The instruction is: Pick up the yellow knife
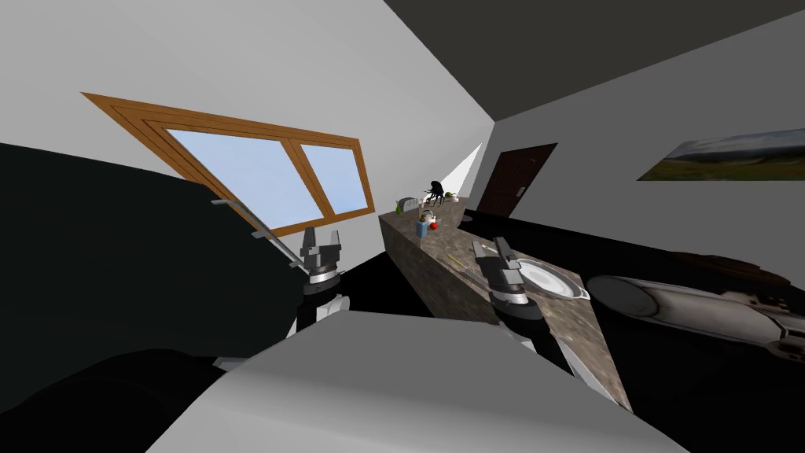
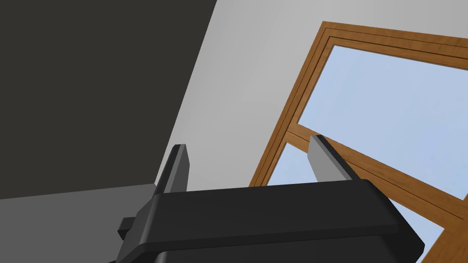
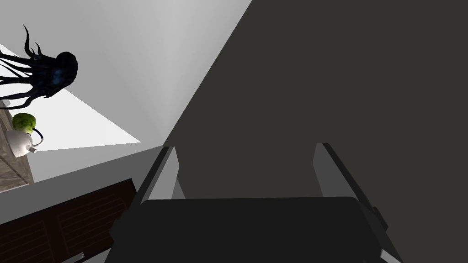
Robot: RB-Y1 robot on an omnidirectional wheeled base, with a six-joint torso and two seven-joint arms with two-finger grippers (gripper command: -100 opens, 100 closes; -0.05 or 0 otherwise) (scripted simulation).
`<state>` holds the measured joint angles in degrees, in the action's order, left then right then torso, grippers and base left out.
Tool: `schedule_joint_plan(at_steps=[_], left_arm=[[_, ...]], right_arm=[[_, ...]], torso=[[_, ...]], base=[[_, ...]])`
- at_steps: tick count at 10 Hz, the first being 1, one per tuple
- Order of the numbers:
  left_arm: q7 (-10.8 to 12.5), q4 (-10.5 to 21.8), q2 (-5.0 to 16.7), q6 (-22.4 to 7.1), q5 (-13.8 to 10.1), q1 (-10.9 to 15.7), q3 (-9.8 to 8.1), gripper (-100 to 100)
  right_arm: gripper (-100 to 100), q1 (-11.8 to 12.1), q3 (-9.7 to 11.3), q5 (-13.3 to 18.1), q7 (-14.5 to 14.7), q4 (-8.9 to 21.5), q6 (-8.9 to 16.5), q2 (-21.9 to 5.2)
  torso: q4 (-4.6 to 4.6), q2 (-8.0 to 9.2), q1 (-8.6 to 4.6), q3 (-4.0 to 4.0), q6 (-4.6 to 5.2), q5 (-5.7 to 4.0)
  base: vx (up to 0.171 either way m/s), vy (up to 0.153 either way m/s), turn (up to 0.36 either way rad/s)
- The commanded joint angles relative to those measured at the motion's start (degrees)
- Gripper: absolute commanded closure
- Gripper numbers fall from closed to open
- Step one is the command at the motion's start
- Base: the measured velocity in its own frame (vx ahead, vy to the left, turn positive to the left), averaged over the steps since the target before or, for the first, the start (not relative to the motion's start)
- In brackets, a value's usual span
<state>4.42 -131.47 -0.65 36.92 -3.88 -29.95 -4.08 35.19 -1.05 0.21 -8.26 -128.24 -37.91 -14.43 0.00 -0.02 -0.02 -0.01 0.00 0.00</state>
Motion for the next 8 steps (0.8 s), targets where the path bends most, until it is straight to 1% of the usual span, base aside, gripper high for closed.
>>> schedule_joint_plan(at_steps=[1,2,3,4,5,6,7,8], left_arm=[[0.0,0.0,0.0,0.0,0.0,0.0,0.0,0],[0.0,0.0,0.0,0.0,0.0,0.0,0.0,0],[0.0,0.0,0.0,0.0,0.0,0.0,0.0,0],[0.0,0.0,0.0,0.0,0.0,0.0,0.0,0],[0.0,0.0,0.0,0.0,0.0,0.0,0.0,0],[0.0,0.0,0.0,0.0,0.0,0.0,0.0,0],[0.0,0.0,0.0,0.0,0.0,0.0,0.0,0],[0.0,0.0,0.0,0.0,0.0,0.0,0.0,0]], right_arm=[[-100,0.95,-0.98,-0.09,0.21,2.46,-0.84,-2.86],[-100,0.95,-0.98,-0.09,0.21,2.46,-0.84,-3.3],[-100,1.87,-1.77,-0.1,0.46,4.65,-1.5,-5.56],[-100,1.87,-1.77,-0.1,0.46,4.65,-1.5,-6.2],[-100,2.83,-2.55,-0.06,0.74,7.0,-2.17,-8.49],[-100,2.83,-2.55,-0.06,0.74,7.0,-2.17,-9.26],[-100,3.81,-3.29,0.03,1.04,9.21,-2.86,-11.5],[-100,3.81,-3.29,0.03,1.04,9.48,-2.86,-12.46]], torso=[[0.0,0.0,0.0,0.0,0.0,0.0],[0.0,0.0,0.0,0.0,0.0,0.0],[0.0,0.0,0.01,0.0,0.0,0.0],[0.0,-0.01,0.0,0.0,0.0,0.0],[0.0,-0.01,0.01,-0.01,0.0,0.0],[0.0,-0.01,0.01,-0.01,0.0,0.0],[0.0,-0.02,0.0,-0.01,0.0,0.0],[-0.01,-0.02,0.01,-0.01,-0.01,0.0]], base=[[0.005,0.005,0.051],[0.005,0.004,0.023],[0.007,0.005,0.06],[0.007,0.003,0.027],[0.011,0.005,0.066],[0.009,0.003,0.026],[0.01,0.007,0.066],[0.009,0.005,0.036]])
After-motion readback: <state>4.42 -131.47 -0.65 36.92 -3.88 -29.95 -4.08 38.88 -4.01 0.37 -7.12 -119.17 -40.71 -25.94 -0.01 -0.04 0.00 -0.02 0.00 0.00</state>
